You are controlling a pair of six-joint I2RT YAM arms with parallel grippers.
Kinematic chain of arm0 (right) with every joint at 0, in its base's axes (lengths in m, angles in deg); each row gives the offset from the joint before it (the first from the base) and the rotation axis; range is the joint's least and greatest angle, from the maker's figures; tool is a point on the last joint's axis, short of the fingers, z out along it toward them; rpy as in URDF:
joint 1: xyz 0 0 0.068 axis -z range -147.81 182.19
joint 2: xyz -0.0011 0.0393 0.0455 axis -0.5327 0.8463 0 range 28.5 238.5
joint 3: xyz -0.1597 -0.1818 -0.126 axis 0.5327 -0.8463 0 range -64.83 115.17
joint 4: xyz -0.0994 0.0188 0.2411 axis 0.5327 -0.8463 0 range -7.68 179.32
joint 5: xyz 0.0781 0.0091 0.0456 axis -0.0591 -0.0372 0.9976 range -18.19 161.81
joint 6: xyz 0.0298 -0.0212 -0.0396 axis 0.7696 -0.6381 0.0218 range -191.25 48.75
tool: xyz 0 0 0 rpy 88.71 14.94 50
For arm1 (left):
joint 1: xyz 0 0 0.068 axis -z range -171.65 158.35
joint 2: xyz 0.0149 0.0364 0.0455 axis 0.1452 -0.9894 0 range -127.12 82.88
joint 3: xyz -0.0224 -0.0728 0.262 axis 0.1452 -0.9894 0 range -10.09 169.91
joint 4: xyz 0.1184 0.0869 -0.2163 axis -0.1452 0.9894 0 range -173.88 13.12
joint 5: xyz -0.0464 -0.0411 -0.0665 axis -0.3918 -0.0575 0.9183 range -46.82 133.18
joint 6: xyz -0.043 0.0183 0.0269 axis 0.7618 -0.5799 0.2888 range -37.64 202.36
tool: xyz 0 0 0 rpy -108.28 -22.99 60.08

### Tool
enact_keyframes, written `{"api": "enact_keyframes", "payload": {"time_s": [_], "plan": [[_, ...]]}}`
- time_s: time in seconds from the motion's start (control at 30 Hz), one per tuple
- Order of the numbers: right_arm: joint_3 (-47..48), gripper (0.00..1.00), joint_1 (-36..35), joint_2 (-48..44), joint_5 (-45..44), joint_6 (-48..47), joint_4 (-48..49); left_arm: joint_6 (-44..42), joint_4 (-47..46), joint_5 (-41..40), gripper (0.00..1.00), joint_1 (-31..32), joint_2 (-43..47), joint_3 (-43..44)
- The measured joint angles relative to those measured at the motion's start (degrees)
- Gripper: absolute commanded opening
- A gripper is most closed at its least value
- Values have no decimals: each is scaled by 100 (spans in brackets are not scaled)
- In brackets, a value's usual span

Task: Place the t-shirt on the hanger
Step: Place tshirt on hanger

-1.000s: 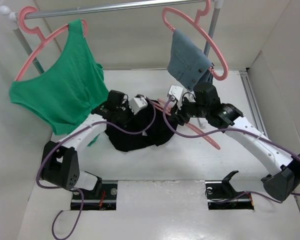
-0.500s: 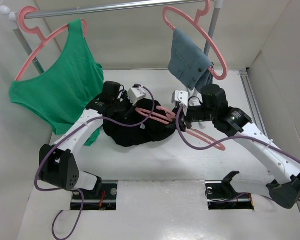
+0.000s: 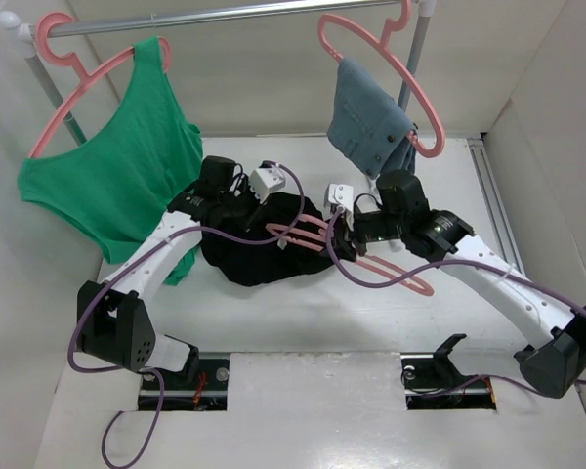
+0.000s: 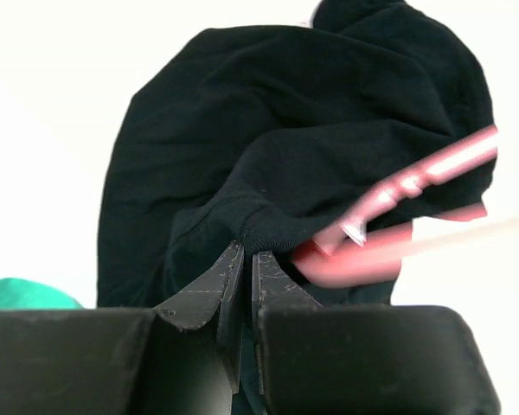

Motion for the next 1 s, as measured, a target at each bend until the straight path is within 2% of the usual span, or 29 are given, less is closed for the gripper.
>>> {"api": "enact_keyframes", "payload": {"time_s": [0.13, 0.3, 0.6, 0.87, 1.0], "plan": [[0, 0, -2, 79, -568, 72, 243, -7, 133, 149, 0, 2, 2, 0], [0, 0, -26, 437, -699, 127, 730, -4, 354, 310, 0, 26, 2, 133], [24, 0, -74, 765, 144, 63, 1534, 74, 647, 693, 0, 116, -7, 1624], [116, 0, 9, 704, 424, -52, 2184, 9, 1390, 1456, 0, 229, -149, 2503], [295, 0, 160, 953, 533, -48, 2559, 11, 1762, 1917, 0, 361, -262, 2929]]}}
